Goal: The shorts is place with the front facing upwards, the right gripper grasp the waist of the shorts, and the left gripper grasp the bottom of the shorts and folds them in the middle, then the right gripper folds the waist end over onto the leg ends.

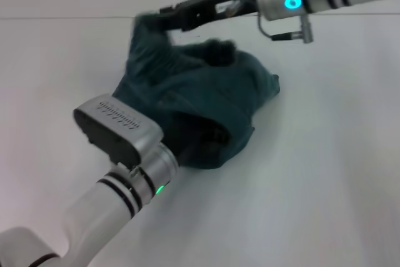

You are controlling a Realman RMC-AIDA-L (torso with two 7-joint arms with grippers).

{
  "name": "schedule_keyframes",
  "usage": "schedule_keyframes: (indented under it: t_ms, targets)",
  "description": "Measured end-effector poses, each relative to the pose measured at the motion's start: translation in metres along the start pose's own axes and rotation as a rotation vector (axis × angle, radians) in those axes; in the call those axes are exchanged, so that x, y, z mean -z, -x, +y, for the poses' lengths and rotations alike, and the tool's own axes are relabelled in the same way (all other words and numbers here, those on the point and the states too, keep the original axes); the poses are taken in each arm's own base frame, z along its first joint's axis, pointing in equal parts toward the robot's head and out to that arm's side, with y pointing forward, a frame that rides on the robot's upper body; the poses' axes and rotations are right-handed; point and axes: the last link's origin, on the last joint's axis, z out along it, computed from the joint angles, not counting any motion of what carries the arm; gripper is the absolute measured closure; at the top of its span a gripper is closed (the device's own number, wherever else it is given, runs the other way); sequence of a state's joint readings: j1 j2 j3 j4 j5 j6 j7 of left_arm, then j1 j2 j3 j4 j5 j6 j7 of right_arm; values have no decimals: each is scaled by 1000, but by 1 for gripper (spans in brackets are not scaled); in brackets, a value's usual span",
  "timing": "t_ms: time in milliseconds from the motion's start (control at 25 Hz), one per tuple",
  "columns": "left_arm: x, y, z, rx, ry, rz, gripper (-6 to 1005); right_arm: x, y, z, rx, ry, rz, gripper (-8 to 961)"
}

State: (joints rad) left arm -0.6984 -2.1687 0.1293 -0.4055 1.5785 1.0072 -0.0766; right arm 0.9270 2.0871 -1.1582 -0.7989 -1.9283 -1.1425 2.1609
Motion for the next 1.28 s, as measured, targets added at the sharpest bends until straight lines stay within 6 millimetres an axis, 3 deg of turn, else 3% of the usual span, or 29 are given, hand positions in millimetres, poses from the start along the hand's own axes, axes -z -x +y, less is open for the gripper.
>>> schedule_keyframes:
  t_ms: [40,320,680,920,1280]
  targets:
    - [2,1,-2,4,-10,3,998,7,0,0,-2,5,-29,651]
    - [9,6,-5,6,-28,1,999,32,-10,-6,-41,28,-74,324]
    - [13,7,7,-41,27,16,998,50,-54,-20,-120,-3,-94,6]
    - [23,12,-2,-78,-25,18,998,65,-69,-24,-163,-6,-158,6]
    - [58,18,-19,-91,-98,99,998,83,-85,-32,-184,-37,-227,6]
